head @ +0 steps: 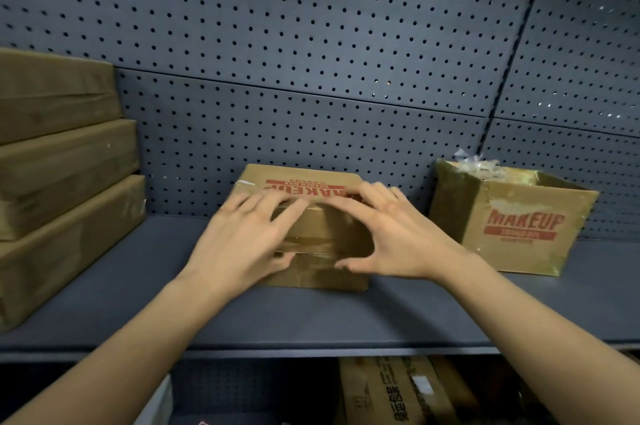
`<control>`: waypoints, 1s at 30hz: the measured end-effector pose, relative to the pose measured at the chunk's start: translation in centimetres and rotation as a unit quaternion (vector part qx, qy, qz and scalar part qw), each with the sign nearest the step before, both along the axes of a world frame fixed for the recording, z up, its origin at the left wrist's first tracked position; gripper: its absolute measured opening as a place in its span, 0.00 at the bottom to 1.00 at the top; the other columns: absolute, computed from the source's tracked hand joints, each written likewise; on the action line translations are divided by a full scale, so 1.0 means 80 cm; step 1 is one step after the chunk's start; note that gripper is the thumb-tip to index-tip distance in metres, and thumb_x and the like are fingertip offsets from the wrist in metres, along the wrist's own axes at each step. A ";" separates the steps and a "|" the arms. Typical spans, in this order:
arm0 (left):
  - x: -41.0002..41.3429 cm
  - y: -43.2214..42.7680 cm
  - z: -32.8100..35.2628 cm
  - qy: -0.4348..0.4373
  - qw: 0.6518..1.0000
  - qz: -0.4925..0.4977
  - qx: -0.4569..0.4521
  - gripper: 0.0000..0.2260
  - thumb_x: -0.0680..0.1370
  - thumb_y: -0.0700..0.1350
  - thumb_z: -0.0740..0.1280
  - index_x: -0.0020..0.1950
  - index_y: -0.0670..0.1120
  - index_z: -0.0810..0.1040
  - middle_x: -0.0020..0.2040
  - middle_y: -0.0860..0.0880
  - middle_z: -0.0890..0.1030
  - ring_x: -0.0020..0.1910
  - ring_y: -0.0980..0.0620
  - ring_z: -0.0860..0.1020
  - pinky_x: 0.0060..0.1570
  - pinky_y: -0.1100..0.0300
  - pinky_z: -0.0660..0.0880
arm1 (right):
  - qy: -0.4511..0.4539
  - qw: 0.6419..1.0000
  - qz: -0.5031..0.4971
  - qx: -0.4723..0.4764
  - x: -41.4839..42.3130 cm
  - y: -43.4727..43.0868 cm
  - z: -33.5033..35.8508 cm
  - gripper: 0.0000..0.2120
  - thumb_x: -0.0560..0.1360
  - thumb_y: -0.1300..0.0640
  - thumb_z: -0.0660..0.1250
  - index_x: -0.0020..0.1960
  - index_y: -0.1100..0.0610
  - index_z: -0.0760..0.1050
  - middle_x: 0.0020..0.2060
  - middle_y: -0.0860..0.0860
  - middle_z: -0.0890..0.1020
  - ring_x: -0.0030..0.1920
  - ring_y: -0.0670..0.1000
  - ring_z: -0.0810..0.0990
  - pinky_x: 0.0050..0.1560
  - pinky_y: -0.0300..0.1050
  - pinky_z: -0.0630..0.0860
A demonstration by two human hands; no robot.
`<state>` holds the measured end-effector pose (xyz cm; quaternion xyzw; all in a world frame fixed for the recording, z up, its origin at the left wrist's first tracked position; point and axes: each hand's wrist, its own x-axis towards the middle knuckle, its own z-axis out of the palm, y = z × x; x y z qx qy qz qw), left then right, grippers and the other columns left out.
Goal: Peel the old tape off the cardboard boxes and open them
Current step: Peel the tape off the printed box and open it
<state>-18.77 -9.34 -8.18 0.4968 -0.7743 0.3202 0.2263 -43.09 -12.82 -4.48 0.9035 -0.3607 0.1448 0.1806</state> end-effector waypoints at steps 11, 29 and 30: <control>0.010 0.000 -0.005 -0.052 0.998 -0.035 -0.025 0.34 0.69 0.60 0.69 0.67 0.39 0.76 0.61 0.38 0.81 0.59 0.39 0.80 0.60 0.44 0.77 | 0.000 0.999 0.010 -0.049 -0.005 0.004 -0.020 0.37 0.71 0.38 0.61 0.76 0.53 0.65 0.68 0.53 0.72 0.68 0.55 0.70 0.69 0.54 0.68; 0.036 0.029 0.020 0.508 0.849 -0.121 0.077 0.13 0.77 0.50 0.71 0.60 0.55 0.75 0.46 0.58 0.79 0.50 0.55 0.78 0.50 0.55 0.75 | -0.496 0.849 0.052 0.174 0.006 0.006 -0.013 0.17 0.70 0.40 0.69 0.41 0.55 0.82 0.36 0.57 0.81 0.37 0.46 0.75 0.40 0.46 0.70; 0.033 0.026 0.019 0.536 0.831 -0.124 0.085 0.14 0.77 0.50 0.71 0.61 0.56 0.74 0.48 0.56 0.79 0.54 0.53 0.78 0.53 0.52 0.75 | -0.510 0.841 0.048 0.172 0.009 0.007 -0.012 0.20 0.70 0.39 0.69 0.41 0.57 0.81 0.35 0.59 0.80 0.36 0.46 0.74 0.40 0.46 0.70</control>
